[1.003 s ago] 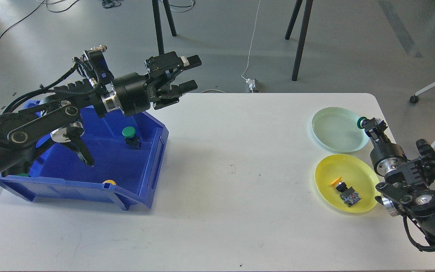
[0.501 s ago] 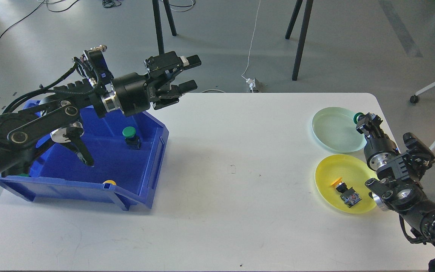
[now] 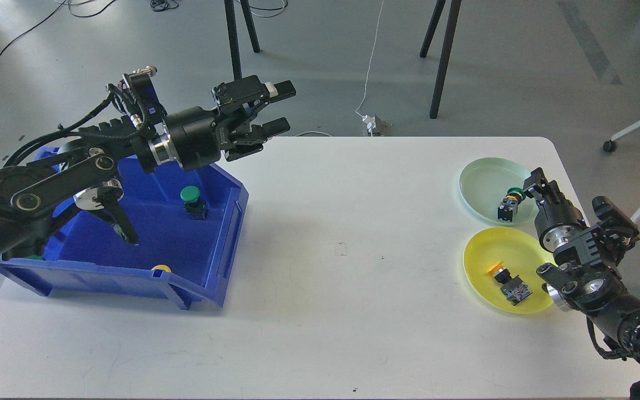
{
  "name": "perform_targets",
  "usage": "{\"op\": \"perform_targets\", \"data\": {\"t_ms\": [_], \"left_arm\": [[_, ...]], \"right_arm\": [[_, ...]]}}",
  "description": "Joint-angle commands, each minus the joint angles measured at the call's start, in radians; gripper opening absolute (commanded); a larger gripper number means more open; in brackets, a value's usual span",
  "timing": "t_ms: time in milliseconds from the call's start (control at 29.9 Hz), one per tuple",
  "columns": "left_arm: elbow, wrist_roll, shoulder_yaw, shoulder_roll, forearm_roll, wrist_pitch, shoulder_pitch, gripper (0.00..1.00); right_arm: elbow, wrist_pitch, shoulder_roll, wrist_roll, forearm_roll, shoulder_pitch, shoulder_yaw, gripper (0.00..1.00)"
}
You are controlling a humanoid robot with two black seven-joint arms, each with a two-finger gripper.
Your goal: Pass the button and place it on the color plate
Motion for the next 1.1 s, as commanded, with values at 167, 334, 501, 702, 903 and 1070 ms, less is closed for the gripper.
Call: {"op": "perform_targets", "data": {"t_ms": [167, 334, 501, 702, 903, 1070], "left_arm": [[0.044, 0.0, 0.001, -0.009, -0.082, 0.0, 0.001, 0.9], [0.153, 0.0, 0.0, -0.031, -0.105, 0.0, -0.002, 0.92], [0.158, 0.0, -0.092, 0.023, -0.127, 0.0, 0.003, 0.93], [0.216, 0.0, -0.265, 0.042, -0.286, 0.0, 0.081, 0.96], [0.233, 0.0, -0.41, 0.031, -0.329, 0.0, 0.184, 0.97], [0.232, 0.0, -0.414, 0.026, -0.329, 0.0, 0.189, 0.97]], "right_arm": [[0.252, 0.012, -0.069, 0.0, 0.032, 0.095, 0.137, 0.55], [0.586, 0.39, -0.293, -0.007, 0.138, 0.121, 0.479, 0.65], [0.679, 0.763, -0.335, -0.007, 0.25, 0.095, 0.736, 0.71], [0.674, 0.977, -0.34, -0.002, 0.38, 0.058, 0.825, 0.81], [0.671, 0.977, -0.324, -0.002, 0.52, 0.035, 0.83, 0.98], [0.67, 0.977, -0.309, 0.003, 0.529, 0.02, 0.839, 0.98]]}}
